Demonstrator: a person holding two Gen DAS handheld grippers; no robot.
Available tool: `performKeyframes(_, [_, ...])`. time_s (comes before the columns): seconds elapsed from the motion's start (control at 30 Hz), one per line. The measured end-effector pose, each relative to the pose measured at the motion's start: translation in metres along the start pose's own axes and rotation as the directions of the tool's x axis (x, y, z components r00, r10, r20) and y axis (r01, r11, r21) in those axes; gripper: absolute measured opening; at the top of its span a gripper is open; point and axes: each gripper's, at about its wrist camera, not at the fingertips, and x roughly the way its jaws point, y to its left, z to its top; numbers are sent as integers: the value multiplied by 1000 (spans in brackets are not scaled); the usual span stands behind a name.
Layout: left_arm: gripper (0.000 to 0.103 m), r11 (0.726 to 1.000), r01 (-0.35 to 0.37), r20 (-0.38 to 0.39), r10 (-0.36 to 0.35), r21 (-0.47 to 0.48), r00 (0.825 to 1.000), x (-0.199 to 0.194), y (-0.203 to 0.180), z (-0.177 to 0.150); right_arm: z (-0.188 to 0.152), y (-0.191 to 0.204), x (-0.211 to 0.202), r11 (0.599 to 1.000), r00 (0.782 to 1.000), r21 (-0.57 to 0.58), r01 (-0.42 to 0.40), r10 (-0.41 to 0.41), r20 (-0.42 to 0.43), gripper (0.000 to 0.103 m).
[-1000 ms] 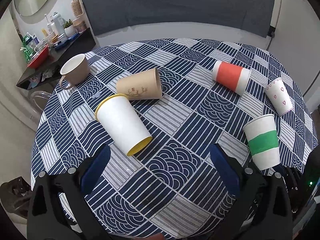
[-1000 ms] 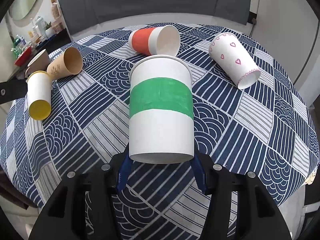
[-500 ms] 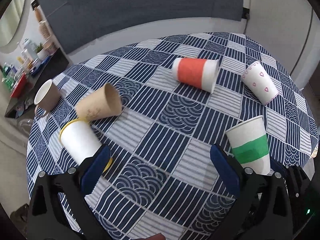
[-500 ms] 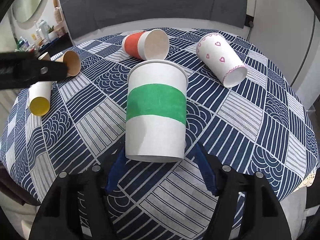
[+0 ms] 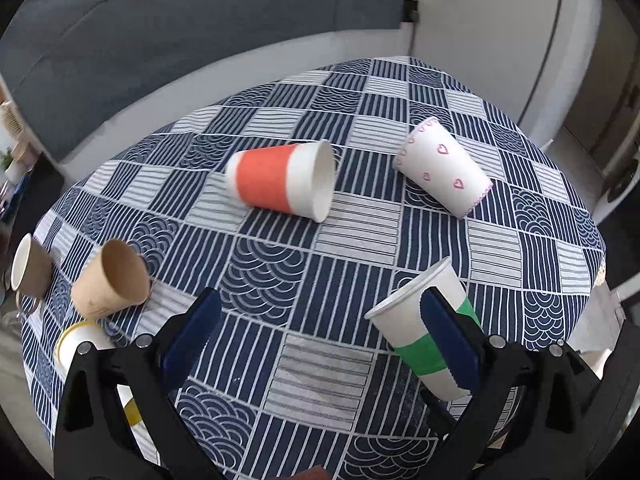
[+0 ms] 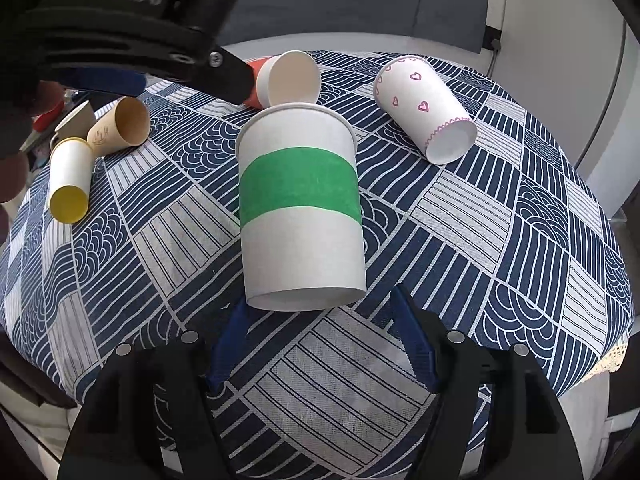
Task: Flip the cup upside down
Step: 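Lift the green-banded cup with the right gripper and rotate it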
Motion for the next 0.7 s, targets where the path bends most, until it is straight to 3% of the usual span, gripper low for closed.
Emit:
performKeyframes(0.13, [97, 998, 50, -14, -50, 39, 999, 5, -9, 1, -2, -1, 0, 1000, 1000, -7, 0, 0, 3, 66])
performKeyframes(0.37, [97, 997, 60, -49, -58, 47, 997, 7, -21, 2, -6, -2, -6, 1000, 1000, -23, 2, -2, 5, 66])
performKeyframes(0.53, [97, 999, 49, -91, -49, -10, 995, 4, -26, -5, -17, -10, -27, 997, 999, -64, 30, -29, 13, 70])
performKeyframes(0.7, [97, 995, 43, -108, -53, -89, 993, 4, -40, -18, -31, -41, -59, 987, 992, -100, 126, -124, 30, 72])
